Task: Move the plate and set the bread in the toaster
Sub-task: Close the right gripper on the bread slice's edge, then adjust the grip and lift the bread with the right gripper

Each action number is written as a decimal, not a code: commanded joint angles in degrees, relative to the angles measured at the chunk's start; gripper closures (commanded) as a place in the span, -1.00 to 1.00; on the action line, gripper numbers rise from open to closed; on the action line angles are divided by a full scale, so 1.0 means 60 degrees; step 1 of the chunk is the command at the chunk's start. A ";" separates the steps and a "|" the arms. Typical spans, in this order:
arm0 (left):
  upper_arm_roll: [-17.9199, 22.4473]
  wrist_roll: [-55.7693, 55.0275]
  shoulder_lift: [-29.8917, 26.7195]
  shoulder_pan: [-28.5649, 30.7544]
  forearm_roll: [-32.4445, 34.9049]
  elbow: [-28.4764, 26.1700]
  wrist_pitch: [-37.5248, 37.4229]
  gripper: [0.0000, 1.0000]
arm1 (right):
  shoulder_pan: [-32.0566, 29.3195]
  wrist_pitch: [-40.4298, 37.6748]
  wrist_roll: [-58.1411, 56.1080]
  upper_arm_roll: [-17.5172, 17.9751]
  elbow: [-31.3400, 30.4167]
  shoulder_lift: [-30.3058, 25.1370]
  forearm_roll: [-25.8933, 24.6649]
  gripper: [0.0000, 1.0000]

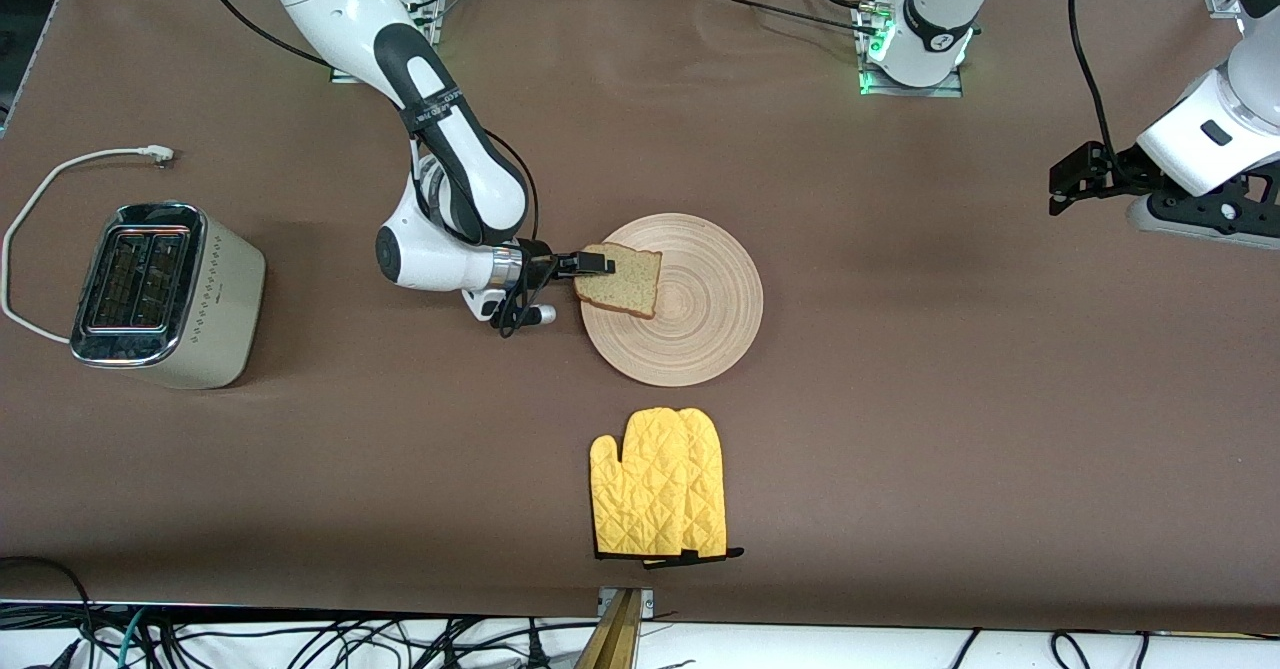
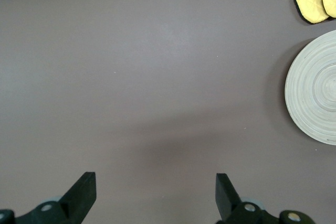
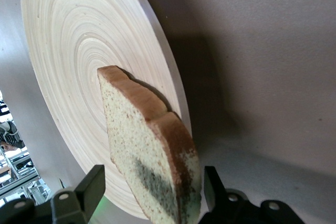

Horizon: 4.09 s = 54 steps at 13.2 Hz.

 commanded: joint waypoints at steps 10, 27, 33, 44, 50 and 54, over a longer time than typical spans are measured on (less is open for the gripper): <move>-0.0115 -0.0031 0.0144 -0.0070 0.0203 0.0320 -0.0204 -1.00 | 0.0028 0.0239 -0.0914 -0.0018 0.0332 0.0214 0.0139 1.00; -0.0115 -0.0031 0.0144 -0.0056 0.0174 0.0320 -0.0204 -1.00 | -0.0280 0.0210 -0.0767 -0.0237 0.0684 0.0624 0.0154 0.02; -0.0115 -0.0032 0.0144 -0.0070 0.0174 0.0320 -0.0204 -1.00 | -0.0338 0.0166 -0.0767 -0.0252 0.0918 0.0581 0.0140 0.22; -0.0130 -0.0046 0.0144 -0.0085 0.0144 0.0320 -0.0189 -1.00 | -0.0310 0.0210 -0.0767 -0.0384 0.1299 0.0551 -0.0183 0.08; -0.0130 -0.0046 0.0144 -0.0099 0.0159 0.0320 -0.0189 -1.00 | -0.0280 0.0224 -0.0767 -0.0384 0.1299 0.0551 -0.0227 0.30; -0.0130 -0.0046 0.0144 -0.0100 0.0130 0.0320 -0.0189 -1.00 | -0.0266 0.0224 -0.0767 -0.0384 0.1416 0.0551 -0.0475 0.91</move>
